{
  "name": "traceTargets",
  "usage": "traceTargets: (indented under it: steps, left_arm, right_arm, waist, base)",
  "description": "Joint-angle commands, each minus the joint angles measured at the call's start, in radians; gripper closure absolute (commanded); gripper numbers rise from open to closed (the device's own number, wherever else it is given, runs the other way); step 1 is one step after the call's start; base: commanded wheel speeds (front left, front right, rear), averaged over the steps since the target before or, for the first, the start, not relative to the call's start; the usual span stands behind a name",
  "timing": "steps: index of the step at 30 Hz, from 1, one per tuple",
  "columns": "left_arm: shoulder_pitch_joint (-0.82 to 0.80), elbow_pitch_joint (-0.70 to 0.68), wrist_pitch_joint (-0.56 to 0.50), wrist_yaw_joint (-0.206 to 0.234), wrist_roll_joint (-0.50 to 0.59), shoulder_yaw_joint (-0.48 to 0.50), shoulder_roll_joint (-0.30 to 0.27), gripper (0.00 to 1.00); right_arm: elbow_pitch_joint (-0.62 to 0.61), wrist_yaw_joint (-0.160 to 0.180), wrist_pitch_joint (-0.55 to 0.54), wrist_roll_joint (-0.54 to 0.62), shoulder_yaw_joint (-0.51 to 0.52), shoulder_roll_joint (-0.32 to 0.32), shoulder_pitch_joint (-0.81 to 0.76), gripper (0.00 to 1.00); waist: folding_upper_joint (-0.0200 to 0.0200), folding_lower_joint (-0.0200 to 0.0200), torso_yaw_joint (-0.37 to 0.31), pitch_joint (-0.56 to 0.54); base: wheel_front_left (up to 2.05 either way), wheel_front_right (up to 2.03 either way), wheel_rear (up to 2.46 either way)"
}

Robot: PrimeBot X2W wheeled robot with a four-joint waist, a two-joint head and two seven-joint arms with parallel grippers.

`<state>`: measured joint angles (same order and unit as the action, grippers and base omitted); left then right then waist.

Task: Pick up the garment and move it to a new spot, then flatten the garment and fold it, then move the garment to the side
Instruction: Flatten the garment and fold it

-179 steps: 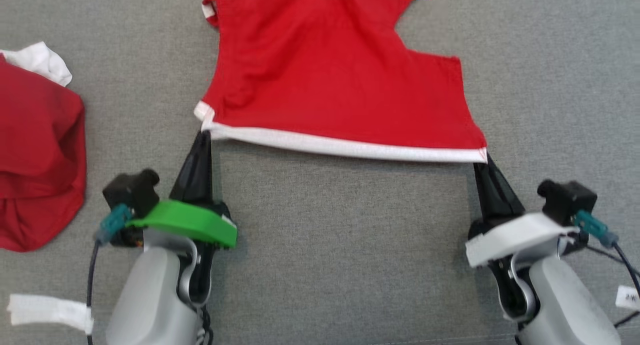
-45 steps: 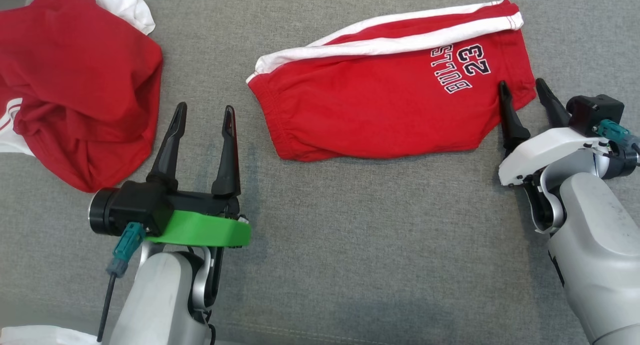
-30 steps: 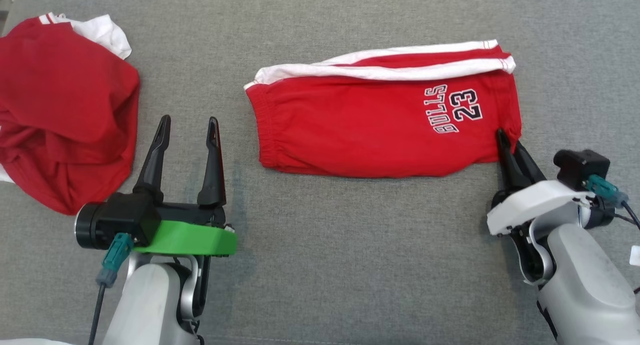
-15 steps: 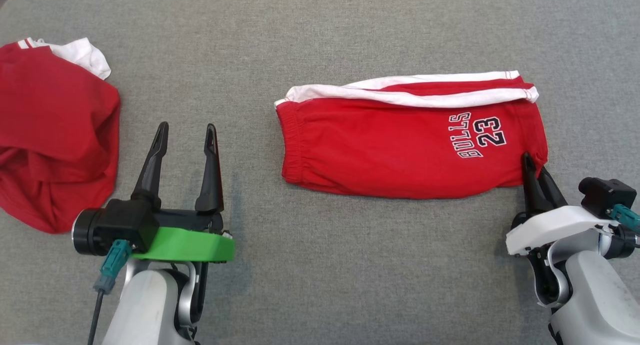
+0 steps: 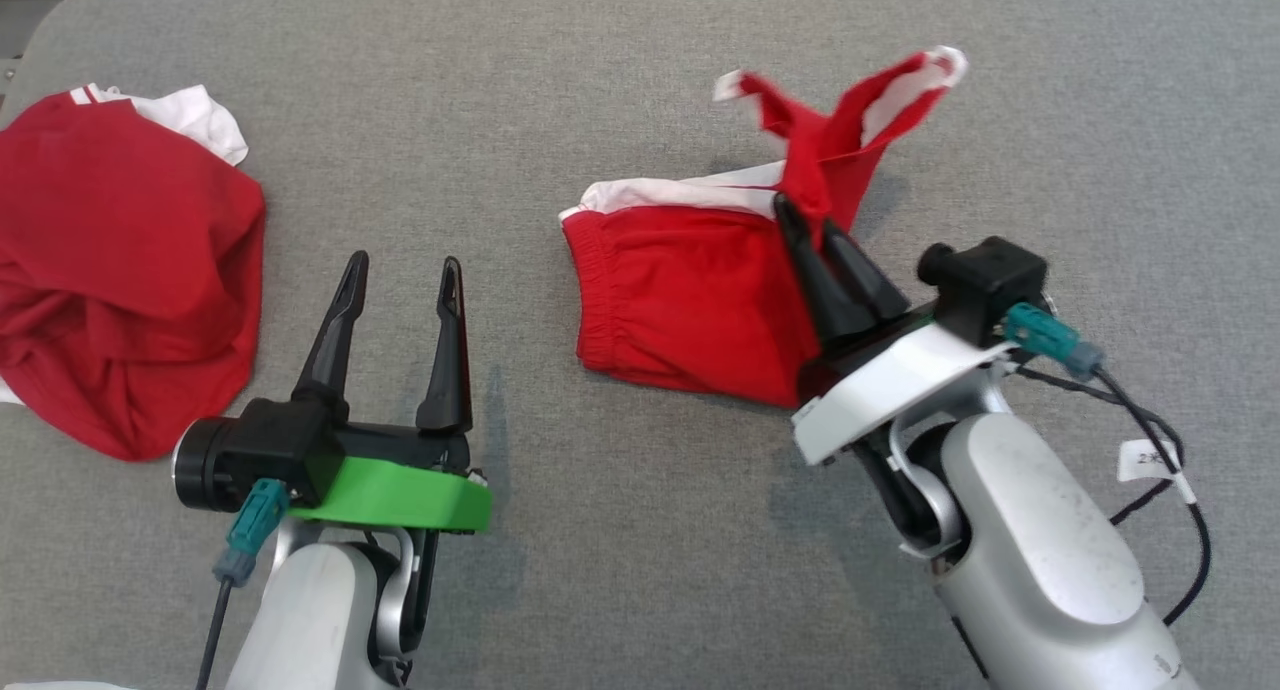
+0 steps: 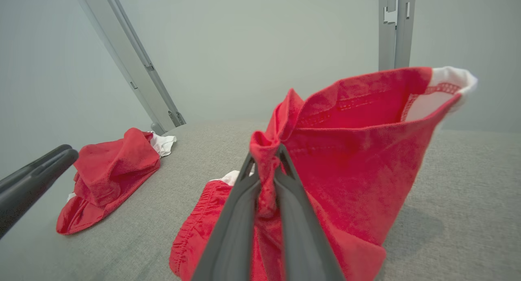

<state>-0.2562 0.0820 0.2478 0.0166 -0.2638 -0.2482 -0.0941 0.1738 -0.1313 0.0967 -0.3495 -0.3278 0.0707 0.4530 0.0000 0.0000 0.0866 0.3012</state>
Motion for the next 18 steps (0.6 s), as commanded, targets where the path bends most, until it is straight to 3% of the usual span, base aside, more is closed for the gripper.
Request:
traceTargets:
  steps: [1,10,16,17,18]
  left_arm:
    - [-0.001,0.003,0.002,-0.004,-0.01,-0.003,0.002,0.0]
    - [-0.01,0.017,0.01,-0.003,-0.026,-0.024,0.017,0.0]
    - [-0.008,0.026,0.013,0.003,-0.026,-0.026,0.022,0.0]
    - [-0.008,0.027,0.013,0.003,-0.026,-0.025,0.022,0.0]
    - [-0.008,0.028,0.014,0.004,-0.027,-0.024,0.023,0.0]
  right_arm:
    - [-0.002,0.001,-0.011,-0.007,-0.032,-0.005,0.007,1.0]
    - [0.129,0.001,-0.013,-0.085,-0.248,-0.02,0.0,1.0]
    - [0.197,0.001,0.012,-0.113,-0.317,-0.019,0.021,1.0]
    - [0.204,0.001,0.021,-0.111,-0.319,-0.019,0.026,0.6]
    - [0.207,0.001,0.034,-0.108,-0.318,-0.019,0.029,0.0]
  waist:
    - [0.0,0.0,0.018,-0.001]
    - [0.0,0.0,0.076,0.018]
    - [0.0,0.0,0.08,0.027]
    - [0.0,0.0,0.079,0.026]
    - [0.0,0.0,0.077,0.025]
  base:
    - [0.0,0.0,0.0]
    - [0.0,0.0,0.0]
    - [0.0,0.0,0.0]
    - [0.0,0.0,0.0]
    - [0.0,0.0,0.0]
